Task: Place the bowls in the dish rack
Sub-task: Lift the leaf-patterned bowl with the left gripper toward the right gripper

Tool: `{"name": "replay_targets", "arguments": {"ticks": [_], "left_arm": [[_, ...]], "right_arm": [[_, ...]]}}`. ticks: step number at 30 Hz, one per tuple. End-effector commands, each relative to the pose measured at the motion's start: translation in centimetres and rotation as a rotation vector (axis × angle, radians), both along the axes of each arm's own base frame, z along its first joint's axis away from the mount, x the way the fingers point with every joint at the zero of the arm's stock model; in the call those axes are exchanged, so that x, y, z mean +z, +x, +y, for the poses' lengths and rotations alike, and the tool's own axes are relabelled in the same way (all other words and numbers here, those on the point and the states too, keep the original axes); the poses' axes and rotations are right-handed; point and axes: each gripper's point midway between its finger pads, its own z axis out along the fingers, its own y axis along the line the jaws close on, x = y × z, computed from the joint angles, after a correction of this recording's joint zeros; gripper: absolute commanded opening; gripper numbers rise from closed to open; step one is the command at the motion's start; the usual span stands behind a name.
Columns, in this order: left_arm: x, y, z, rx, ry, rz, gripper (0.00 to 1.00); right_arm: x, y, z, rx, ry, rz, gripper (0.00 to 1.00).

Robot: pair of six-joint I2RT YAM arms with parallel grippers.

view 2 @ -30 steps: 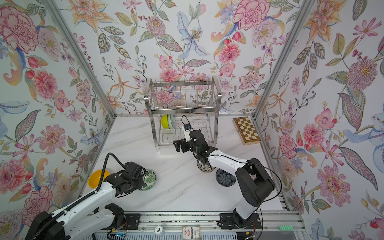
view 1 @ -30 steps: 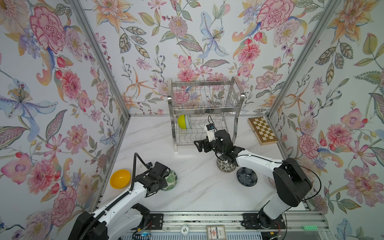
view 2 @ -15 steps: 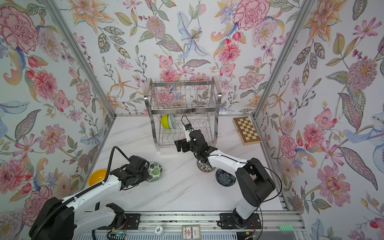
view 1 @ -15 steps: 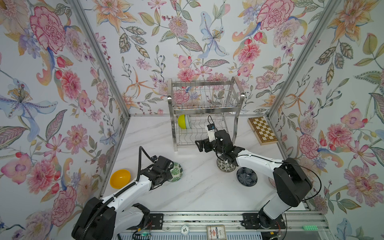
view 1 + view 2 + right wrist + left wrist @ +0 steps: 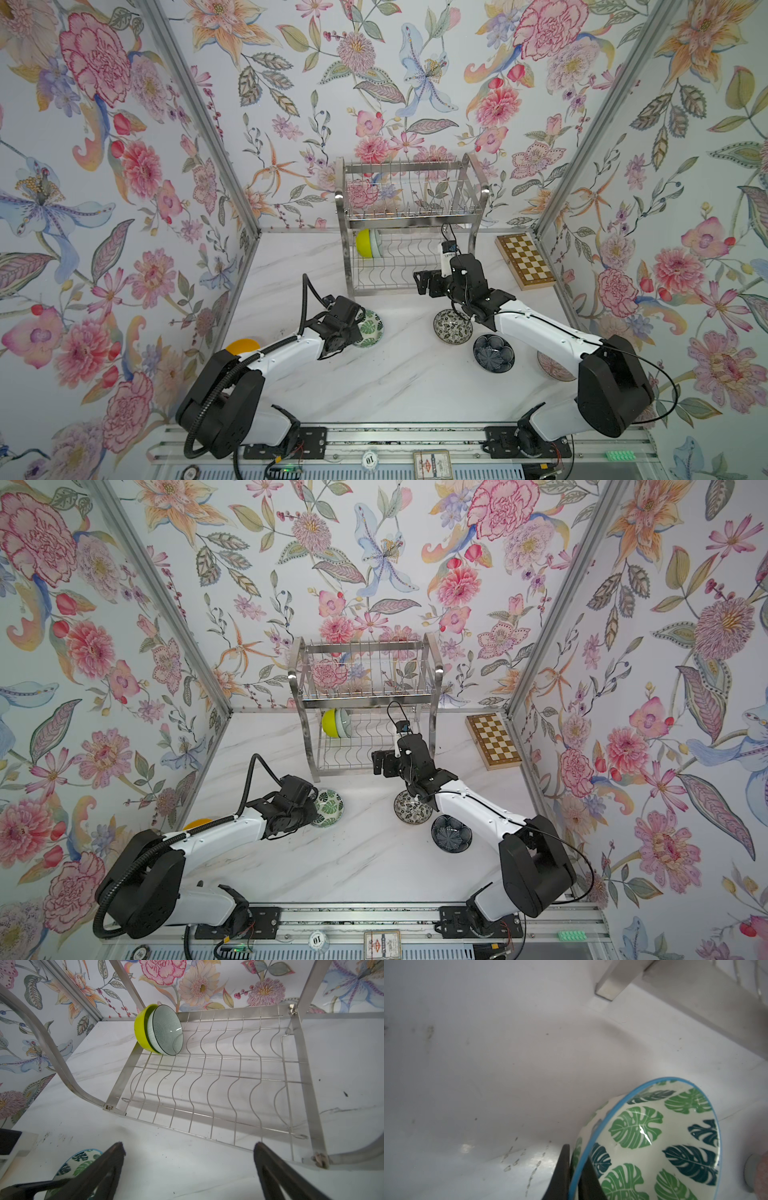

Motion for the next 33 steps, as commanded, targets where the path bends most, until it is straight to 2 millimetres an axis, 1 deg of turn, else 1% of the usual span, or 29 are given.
{"name": "replay_targets", "arguments": {"ticks": [1,3,5,8,12,14,18,22,27,30,33], "left_arm": [[4.2,3.8,-4.0,-0.037,-0.064,-0.182,0.00],[5.1,4.8,-5.7,-0.051,-0.079,-0.235,0.00],[5.8,5.5,-6.9,-0.054,-0.095,-0.269,0.00],[6.5,6.4,-8.0,-0.050,-0.112,-0.304,0.00],[8.1,7.0,-9.6,-0.058,-0.148,-0.367,0.00],[8.9,7.3,-9.9,-0.055,-0.146,-0.400,0.00],[9.5,7.4,-10.1,-0.036,-0.145,-0.441,0.00],[10.4,7.3,-10.6,-0.039,-0.164,-0.484,0.00],[11.5,6.9,-10.9,-0.046,-0.175,-0.538,0.00],[12.1,6.6,-11.0,-0.054,-0.184,-0.569,0.00],[12.7,6.4,-10.7,-0.044,-0.189,-0.602,0.00]], "right_arm": [[-1.3,-1.8,0.7,0.024,0.023,0.144,0.97],[-1.5,-2.5,1.2,0.033,0.038,0.184,0.95],[-1.8,-3.0,1.4,0.025,0.039,0.209,0.90],[-2.3,-3.5,1.4,0.017,0.060,0.241,0.86],[-2.9,-4.1,2.4,0.044,0.093,0.274,0.79],[-3.5,-4.4,3.0,0.057,0.087,0.290,0.76],[-4.9,-4.4,3.7,0.054,0.077,0.325,0.70],[-5.6,-4.1,4.6,0.053,0.066,0.331,0.65],[-7.2,-3.3,4.3,0.006,0.011,0.337,0.49],[-7.8,-3.0,4.5,-0.002,0.013,0.344,0.36],[-7.9,-2.7,4.8,-0.005,0.021,0.344,0.22]]}}
